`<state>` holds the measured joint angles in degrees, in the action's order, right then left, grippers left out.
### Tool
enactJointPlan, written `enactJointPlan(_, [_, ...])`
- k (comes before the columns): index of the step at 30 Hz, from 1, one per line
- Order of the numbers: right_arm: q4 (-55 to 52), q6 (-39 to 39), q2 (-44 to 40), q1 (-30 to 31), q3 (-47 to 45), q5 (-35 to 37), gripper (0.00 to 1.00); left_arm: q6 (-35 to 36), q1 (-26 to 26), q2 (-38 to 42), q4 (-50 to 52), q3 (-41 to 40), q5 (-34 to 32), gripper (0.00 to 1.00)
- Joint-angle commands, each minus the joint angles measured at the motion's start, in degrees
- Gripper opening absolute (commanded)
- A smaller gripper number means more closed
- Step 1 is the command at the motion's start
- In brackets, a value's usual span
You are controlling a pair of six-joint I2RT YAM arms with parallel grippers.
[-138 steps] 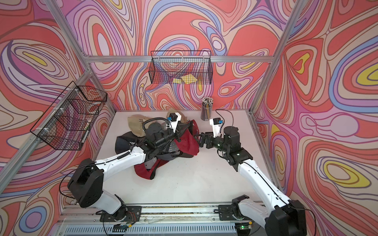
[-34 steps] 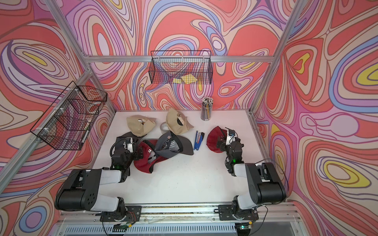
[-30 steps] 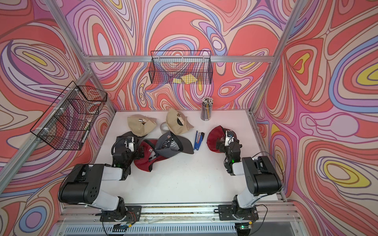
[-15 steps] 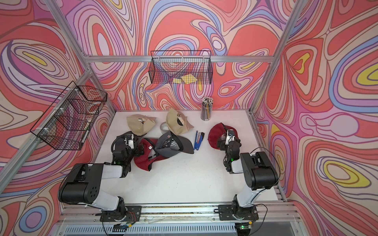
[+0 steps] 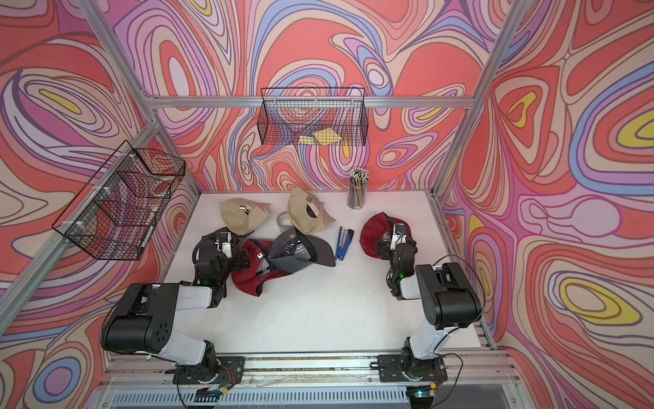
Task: Open the adjustable buckle of the baseball cap
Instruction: Reset both arms
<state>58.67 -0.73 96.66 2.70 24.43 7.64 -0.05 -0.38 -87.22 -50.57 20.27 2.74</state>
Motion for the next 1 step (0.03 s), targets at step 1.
enactJointPlan(1, [-0.49,0.56,0.91,0.08,0.71,0.78,0.98,0.03,0.21,-0.73,0.11,1.22,-1.37,0.99])
